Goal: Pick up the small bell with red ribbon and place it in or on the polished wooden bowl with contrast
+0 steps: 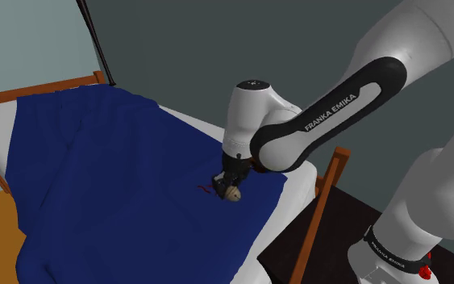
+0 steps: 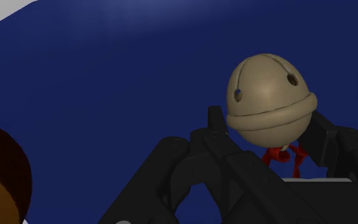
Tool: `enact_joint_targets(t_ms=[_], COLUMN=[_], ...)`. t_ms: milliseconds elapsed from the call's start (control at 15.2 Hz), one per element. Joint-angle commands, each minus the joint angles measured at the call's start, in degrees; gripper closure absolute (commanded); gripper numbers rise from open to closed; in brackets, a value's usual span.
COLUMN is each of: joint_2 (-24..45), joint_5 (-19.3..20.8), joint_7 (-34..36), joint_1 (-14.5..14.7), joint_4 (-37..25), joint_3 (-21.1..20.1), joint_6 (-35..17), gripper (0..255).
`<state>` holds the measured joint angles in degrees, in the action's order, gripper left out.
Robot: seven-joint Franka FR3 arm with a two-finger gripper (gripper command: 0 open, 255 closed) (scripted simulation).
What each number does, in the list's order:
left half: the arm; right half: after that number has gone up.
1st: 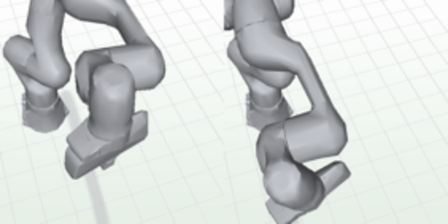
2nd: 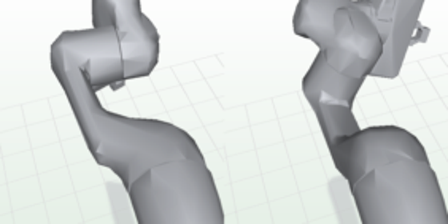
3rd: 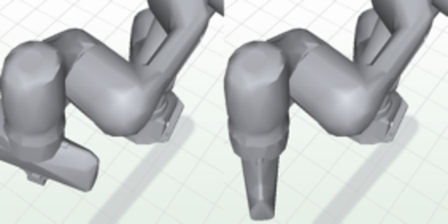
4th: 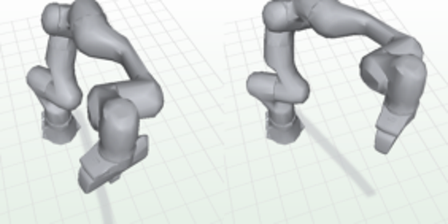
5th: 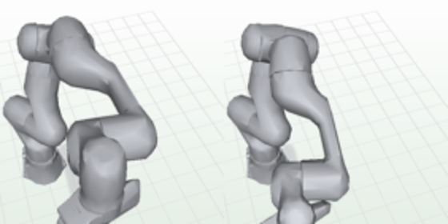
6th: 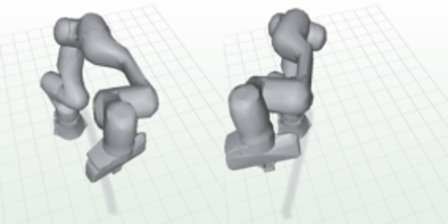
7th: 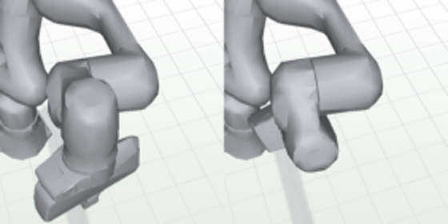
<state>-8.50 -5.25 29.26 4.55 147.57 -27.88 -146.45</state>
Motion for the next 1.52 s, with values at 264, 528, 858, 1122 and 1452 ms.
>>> enact_joint_targets(t_ms=[264,528,858,1122,1452], joint_2=[-4.19,-6.46,-8.68,-9.21,-8.33], joint_5=[-2.24,-3.16,-3.58,-3.01,-1.75], joint_7=[-1.77,-4.12,-12.84,-19.45,-27.38], joint_1=[0.71,0.53,-1.96,-4.44,-7.86], joint_4=[-1.73,-1.9,0.78,1.67,1.14], joint_3=[0.95,2.53,8.37,12.97,18.55], joint_6=[5.69,8.11,8.1,8.15,8.31], gripper=[255,255,255,255,255])
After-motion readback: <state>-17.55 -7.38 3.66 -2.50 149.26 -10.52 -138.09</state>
